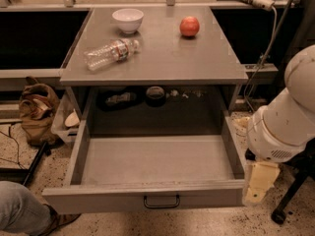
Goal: Close top drawer
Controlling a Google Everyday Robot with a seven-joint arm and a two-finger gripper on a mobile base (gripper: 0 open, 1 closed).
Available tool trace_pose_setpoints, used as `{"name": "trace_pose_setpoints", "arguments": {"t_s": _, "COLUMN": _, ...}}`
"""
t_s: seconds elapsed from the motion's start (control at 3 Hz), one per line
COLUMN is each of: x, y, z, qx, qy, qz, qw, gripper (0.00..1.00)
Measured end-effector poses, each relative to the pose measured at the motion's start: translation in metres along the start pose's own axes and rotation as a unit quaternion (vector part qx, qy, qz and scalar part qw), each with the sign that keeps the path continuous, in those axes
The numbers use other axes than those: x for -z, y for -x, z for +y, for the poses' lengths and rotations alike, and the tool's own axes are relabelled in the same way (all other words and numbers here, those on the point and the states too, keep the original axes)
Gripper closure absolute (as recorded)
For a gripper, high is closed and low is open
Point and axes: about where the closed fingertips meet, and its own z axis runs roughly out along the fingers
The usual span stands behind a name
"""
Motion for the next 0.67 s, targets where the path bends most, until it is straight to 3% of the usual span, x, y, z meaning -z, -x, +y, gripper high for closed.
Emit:
{"name": "trace_pose_setpoints", "arguments": {"t_s": 0.33, "x": -0.012, "y": -0.022, "z": 0.031, "qx": -0.011, "qy": 0.028, "qz": 0.016, "qw": 0.9994, "gripper": 0.00}}
{"name": "trace_pose_setpoints", "arguments": {"t_s": 0.67, "x": -0.037, "y": -0.035, "z": 0.060, "qx": -0.010, "qy": 0.056, "qz": 0.008, "qw": 0.9983, "gripper": 0.00}}
